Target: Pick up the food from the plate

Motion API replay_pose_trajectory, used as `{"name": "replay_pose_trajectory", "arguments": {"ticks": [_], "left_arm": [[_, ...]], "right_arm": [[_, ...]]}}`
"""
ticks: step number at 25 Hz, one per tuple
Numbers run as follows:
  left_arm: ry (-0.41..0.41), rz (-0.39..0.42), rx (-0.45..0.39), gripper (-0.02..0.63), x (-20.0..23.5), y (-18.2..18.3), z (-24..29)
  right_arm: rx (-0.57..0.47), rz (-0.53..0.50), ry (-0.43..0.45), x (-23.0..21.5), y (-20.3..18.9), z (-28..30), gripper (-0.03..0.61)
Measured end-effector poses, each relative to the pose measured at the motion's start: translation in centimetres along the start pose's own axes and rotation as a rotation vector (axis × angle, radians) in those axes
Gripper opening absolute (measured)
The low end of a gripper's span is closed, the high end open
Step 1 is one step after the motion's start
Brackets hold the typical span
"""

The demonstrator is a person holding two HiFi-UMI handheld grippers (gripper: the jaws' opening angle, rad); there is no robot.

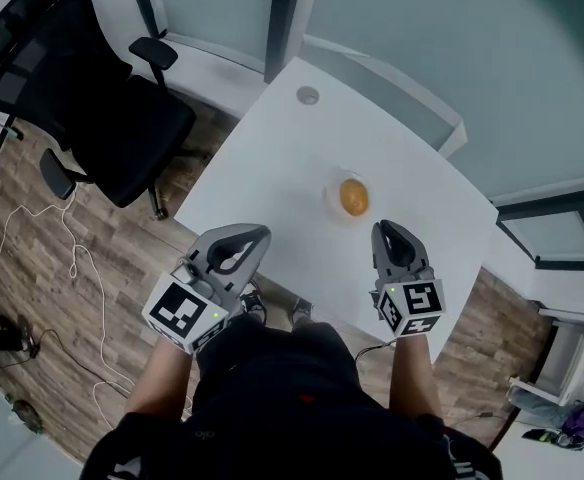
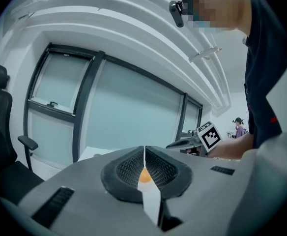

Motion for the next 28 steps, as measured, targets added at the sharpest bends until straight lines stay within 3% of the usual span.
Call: {"name": "replay_pose_trajectory", "arguments": {"ticks": [3, 5, 14, 21, 28], "left_arm": [[0.014, -0.021, -0.001, 0.029, 0.1, -0.1, 1.2], [0.033, -0.037, 0.005, 0.029, -0.2, -0.5, 1.5], [0.113, -0.079, 0.058, 0.029, -0.3, -2.4, 2.9], [0.141, -0.059, 0.094, 0.028, -0.5, -3.5, 3.4], [0.148, -0.075, 0.098, 0.028, -0.5, -3.5, 3.3]], "right_arm": [[0.031, -0.008, -0.016, -1.7, -1.5, 2.1, 0.048], [0.058, 0.009, -0.002, -2.5, -2.8, 3.4, 0.19], [0.217, 0.062, 0.067, -5.5, -11.0, 11.3, 0.33], [0.395, 0.032, 0.087, -5.5, -17.1, 15.5, 0.351], [0.393, 0.044, 0.065, -5.9, -17.1, 15.6, 0.351]]}}
Point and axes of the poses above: the fingertips, and each gripper's own axes: z forward along the fingers, x to its left, y out of its top, the point moved 1 cm from there along -z, backward along the fingers, and after that the axes turned 5 degrees about -x, right-handed, at the moved point
